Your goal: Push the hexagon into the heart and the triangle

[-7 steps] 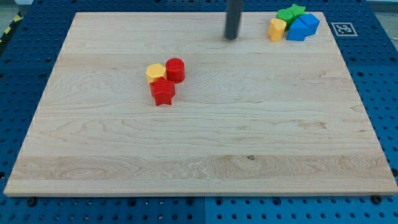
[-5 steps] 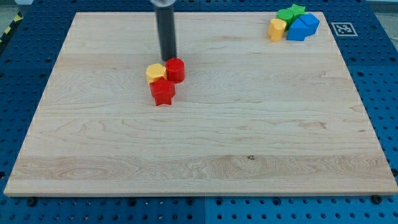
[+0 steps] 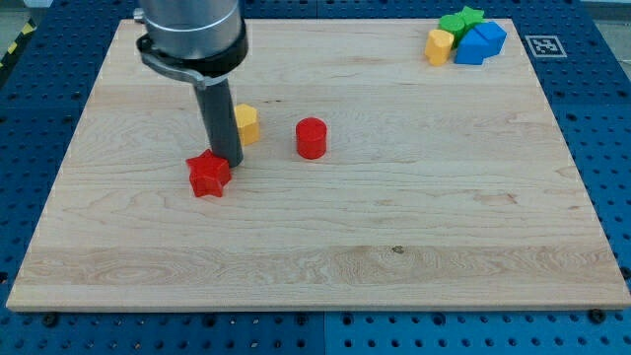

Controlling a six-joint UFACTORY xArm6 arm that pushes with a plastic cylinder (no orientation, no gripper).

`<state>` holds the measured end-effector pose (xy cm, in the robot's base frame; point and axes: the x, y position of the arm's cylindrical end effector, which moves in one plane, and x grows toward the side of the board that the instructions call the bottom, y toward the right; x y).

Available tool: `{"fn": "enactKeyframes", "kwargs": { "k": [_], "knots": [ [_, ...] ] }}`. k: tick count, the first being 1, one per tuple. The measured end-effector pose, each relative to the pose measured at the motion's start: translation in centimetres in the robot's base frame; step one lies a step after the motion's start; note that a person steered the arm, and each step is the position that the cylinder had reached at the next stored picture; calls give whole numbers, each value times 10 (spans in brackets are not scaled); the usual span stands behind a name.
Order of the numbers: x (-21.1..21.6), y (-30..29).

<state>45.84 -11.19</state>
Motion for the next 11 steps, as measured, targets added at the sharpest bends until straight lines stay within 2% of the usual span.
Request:
{"fn": "enactKeyframes", "kwargs": {
  "k": [3,4,8,10,11],
  "knots": [
    [-30,4],
    [-47,21],
    [-144,39],
    [-145,69],
    [-128,100]
  ]
}}
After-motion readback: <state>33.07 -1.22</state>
